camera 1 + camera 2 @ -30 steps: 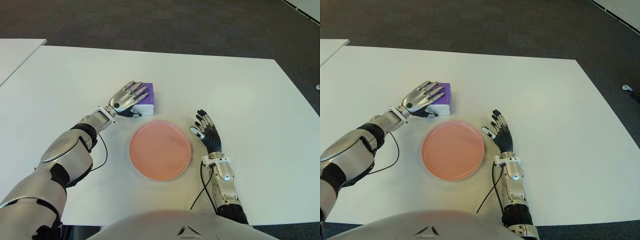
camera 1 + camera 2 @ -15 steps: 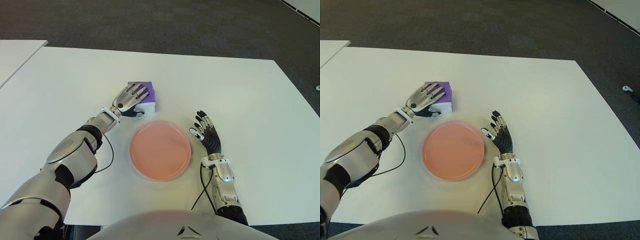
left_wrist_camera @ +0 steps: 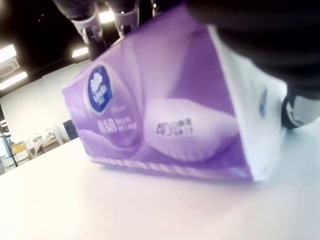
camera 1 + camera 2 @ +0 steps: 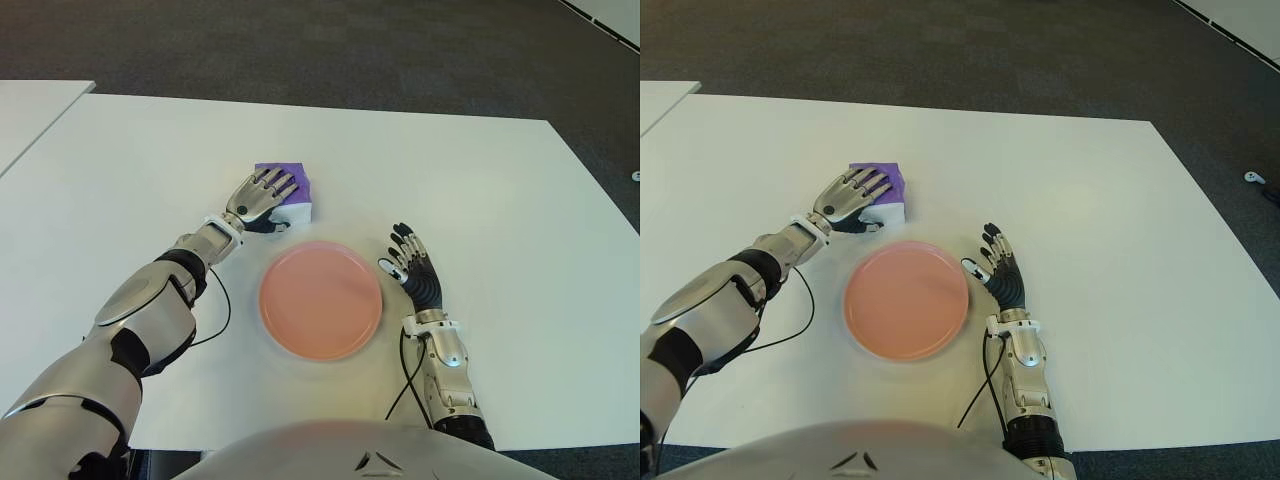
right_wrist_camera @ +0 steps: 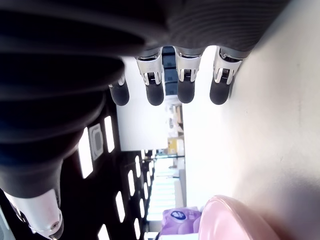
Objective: Put the tissue paper into the plate.
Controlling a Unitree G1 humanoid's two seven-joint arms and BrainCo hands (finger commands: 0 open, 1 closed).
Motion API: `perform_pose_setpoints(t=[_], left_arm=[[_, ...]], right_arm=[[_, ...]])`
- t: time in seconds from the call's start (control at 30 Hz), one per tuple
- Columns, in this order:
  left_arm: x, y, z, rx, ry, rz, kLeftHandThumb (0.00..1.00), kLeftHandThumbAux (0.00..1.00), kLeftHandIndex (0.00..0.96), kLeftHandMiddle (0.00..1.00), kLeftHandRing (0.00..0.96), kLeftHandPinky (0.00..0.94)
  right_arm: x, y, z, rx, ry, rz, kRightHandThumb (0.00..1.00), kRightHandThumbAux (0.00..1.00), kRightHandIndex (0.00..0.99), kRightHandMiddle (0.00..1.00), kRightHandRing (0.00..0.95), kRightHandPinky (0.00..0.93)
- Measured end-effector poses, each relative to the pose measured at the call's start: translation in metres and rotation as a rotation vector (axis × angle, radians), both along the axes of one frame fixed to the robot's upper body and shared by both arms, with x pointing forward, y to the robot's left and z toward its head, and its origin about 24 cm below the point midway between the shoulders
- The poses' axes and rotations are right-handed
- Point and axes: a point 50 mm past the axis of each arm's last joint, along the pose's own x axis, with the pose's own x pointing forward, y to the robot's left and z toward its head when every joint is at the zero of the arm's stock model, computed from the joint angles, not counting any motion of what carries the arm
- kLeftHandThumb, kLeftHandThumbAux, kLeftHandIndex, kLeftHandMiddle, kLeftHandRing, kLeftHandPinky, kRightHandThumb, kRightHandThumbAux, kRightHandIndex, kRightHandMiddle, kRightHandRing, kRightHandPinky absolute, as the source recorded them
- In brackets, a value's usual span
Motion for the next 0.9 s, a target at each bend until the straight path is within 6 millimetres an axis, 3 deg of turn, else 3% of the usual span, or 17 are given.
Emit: perform_pose_setpoints(t=[0.63,0.73,0.8,0.83,0.87,0.9], left_arm=[[0.0040,-0.0005,0.0021,-0.024,0.058,0.042,0.110,0.352,0.000,0.000,0.000,0.000],[0.0049,-0.0010,0.0026,-0.023,0.065,0.047,0.205,0.329,0.000,0.000,0.000,0.000],[0.0051,-0.0016,0.0026,-0.039,0.073,0.056,0.409,0.390,0.107,0.113,0.184,0.243],[0.0051,-0.0022,0.0024,-0.054,0.078,0.062,0.536,0.423,0.212,0.230,0.324,0.389],[0.0047,-0.0029,0.0018,-0.079,0.086,0.070,0.583,0.435,0.250,0.271,0.374,0.442],[0.0041,-0.0037,0.0010,-0.100,0.092,0.077,0.679,0.516,0.314,0.346,0.465,0.515]], right_arm=[[-0.0019,0.0003,0.0000,0.001,0.000,0.003,0.000,0.687,0.000,0.004,0.000,0.000],[-0.0022,0.0004,0.0000,0.001,0.000,0.004,0.000,0.684,0.000,0.003,0.000,0.000],[-0.0025,0.0004,0.0001,0.000,0.000,0.004,0.000,0.683,0.000,0.003,0.000,0.000],[-0.0027,0.0004,0.0001,-0.001,0.000,0.004,0.000,0.683,0.000,0.003,0.000,0.000],[-0.0029,0.0004,0.0002,-0.001,0.000,0.004,0.000,0.683,0.000,0.003,0.000,0.000],[-0.0032,0.0004,0.0003,-0.001,0.000,0.004,0.000,0.683,0.000,0.002,0.000,0.000]])
